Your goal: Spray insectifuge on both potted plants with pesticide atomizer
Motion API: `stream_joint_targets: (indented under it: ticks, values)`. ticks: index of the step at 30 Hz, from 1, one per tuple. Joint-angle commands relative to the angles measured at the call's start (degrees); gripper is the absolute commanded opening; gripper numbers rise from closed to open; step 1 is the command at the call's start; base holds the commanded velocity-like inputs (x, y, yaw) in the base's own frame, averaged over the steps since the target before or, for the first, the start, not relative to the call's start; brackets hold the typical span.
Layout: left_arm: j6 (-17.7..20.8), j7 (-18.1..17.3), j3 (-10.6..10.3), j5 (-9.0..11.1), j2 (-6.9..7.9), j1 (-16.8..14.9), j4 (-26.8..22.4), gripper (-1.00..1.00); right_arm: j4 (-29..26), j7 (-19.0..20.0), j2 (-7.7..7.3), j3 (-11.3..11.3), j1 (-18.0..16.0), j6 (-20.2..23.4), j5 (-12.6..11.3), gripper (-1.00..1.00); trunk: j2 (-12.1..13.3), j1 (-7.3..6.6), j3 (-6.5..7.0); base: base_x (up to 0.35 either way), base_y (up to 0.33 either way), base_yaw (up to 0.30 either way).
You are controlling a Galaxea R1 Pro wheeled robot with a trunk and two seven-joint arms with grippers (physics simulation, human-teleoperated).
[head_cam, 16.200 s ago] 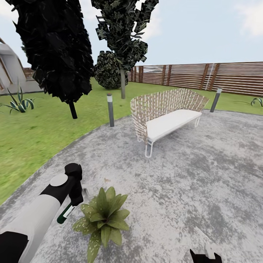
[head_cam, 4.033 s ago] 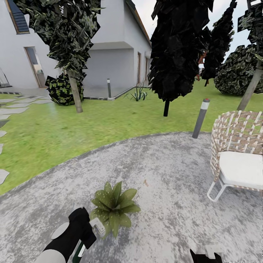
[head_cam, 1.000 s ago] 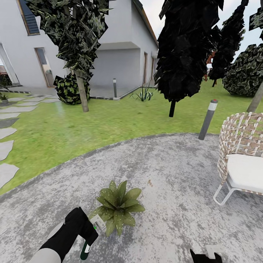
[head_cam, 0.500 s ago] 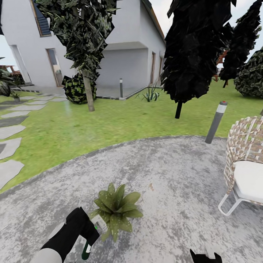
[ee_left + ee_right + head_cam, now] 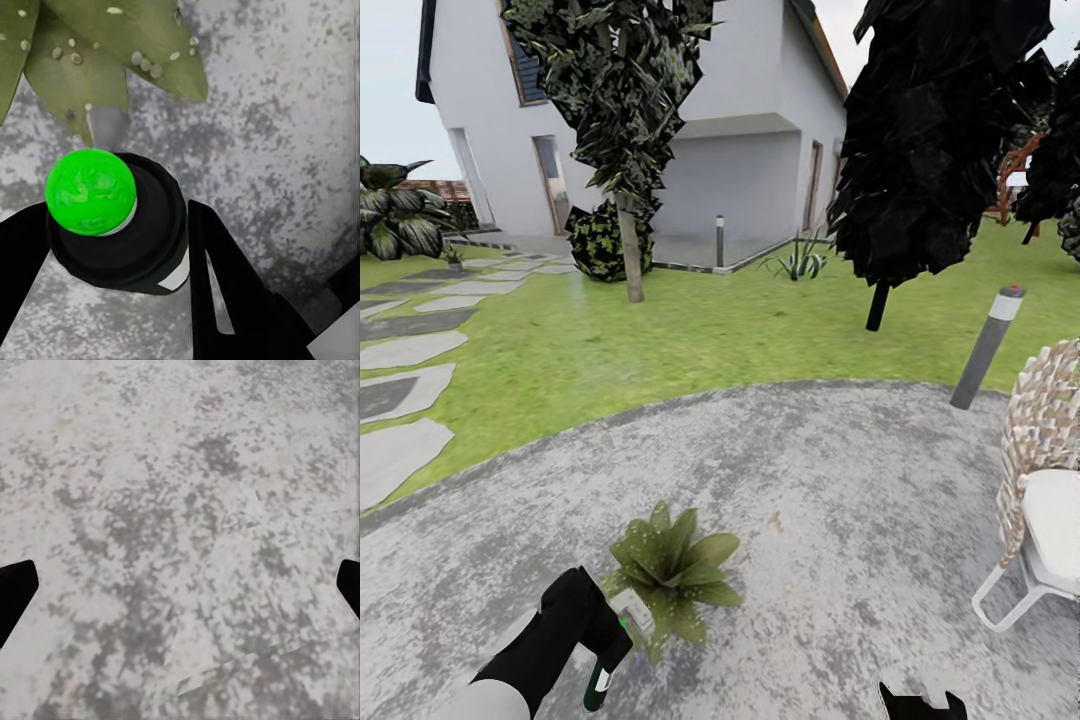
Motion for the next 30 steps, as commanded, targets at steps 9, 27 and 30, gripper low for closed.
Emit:
stream_joint_targets:
  ticks: [9,27,30]
  values:
    - [0.3,-0.4,0.0,-0.5,-0.02,0.0,-0.1,-1.0,0.1,0.4,-0.01,-0.5,0.0,-0.1,0.2,1.0,0.0,0.0,-0.06,0.05,-0.274,0.05]
    - [2.5,-9.8,-2.8,-3.6,-0.14,-4.4,-5.8,-1.0,0.1,0.3,-0.01,-0.5,0.0,-0.1,0.2,1.0,0.0,0.0,-0.06,0.015,-0.125,0.247]
    - [3.1,-19.5,-3.5,-13.4,-0.48,-8.7,-6.3,-1.0,0.1,0.3,-0.01,-0.5,0.0,-0.1,0.2,1.0,0.0,0.0,-0.06,0.0,0.0,0.025]
